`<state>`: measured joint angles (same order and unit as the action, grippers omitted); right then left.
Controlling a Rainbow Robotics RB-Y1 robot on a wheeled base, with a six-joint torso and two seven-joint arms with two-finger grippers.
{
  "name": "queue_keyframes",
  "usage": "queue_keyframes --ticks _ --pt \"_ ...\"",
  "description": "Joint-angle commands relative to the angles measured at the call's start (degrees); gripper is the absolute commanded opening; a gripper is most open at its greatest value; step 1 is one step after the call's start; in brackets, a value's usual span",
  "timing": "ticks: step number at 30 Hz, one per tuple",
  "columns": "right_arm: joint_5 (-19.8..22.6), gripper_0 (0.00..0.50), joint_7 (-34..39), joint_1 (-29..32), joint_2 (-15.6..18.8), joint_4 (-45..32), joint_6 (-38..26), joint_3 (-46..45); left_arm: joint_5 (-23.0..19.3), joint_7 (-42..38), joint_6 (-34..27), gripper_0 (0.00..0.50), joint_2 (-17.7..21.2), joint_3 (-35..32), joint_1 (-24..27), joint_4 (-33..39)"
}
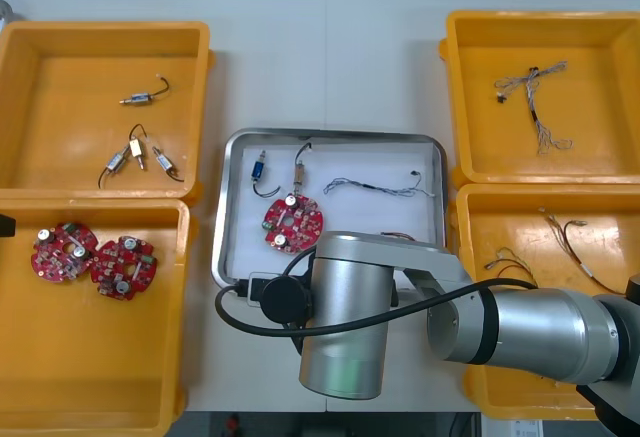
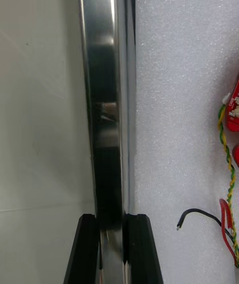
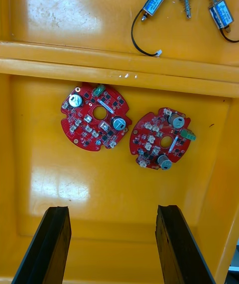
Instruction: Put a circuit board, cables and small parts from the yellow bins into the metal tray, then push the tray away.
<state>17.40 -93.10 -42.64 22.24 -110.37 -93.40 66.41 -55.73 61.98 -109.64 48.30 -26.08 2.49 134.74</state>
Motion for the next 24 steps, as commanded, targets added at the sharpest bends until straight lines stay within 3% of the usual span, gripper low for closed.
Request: queue_keyframes --ticks 1,11,24 --pt "-0.3 0.092 -1.7 0.5 -1.0 -2.1 -0.7 0.8 0.5 4.5 -0.4 0.5 2.4 -0.2 -1.1 1.1" --pt "-0.2 0.081 -1.6 -1.1 -0.3 -2.8 -1.4 1.3 0.5 4.5 -0.4 0.5 2.4 -0.2 -1.1 1.1" --pt "-1.9 0.029 -0.8 -5.2 0.2 -2.7 -1.5 3.2 0.5 4.5 -0.4 0.5 2.4 -0.2 -1.1 1.1"
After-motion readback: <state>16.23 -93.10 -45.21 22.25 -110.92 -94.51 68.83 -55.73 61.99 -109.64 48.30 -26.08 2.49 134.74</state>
